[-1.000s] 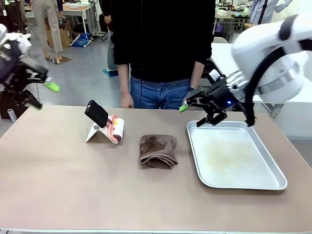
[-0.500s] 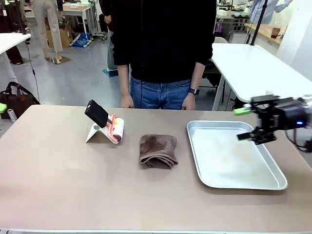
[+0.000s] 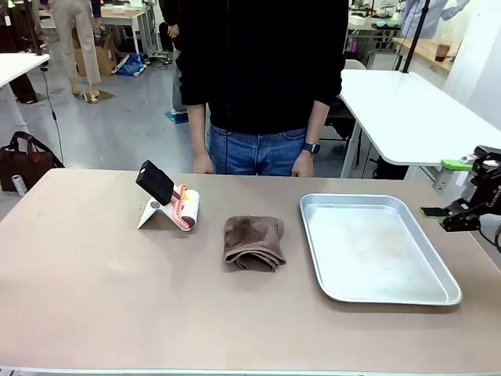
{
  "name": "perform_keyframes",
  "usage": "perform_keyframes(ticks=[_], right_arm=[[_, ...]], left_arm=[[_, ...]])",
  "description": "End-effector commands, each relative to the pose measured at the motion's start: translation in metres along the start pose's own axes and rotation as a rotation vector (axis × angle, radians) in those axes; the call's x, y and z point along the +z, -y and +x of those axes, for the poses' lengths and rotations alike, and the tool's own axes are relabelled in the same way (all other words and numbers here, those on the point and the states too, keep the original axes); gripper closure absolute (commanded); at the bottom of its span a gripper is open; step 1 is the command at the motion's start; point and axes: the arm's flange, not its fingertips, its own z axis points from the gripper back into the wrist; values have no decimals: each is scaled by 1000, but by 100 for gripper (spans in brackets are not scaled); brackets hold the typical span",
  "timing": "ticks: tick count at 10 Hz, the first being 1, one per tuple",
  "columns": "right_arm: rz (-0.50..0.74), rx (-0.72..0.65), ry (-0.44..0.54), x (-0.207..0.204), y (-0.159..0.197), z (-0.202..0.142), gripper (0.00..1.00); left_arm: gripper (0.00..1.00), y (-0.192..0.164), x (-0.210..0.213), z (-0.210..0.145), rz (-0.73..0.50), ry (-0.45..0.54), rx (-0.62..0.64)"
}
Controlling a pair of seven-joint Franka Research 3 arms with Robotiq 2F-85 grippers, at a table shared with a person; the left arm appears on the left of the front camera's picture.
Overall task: Clean the surface of the table.
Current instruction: Return the Lint Roller and towel to their original positions.
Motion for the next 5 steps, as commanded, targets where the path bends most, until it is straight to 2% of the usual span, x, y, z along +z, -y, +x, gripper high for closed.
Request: perform_keyframes(ticks=[1,2,3,5], right_arm=[[8,37,0,4,-1,8,0],[-3,49,52,0,-2,10,0],[8,-1,2,4,2,3,0],[8,-1,2,4,2,3,0]], left_arm=[[0,-7,13,19,-83,43,-24],[0,-8,11,24,-58,50,27],[0,-9,9,7,-49,30,-3],[0,-9,9,7,-49,30,-3]])
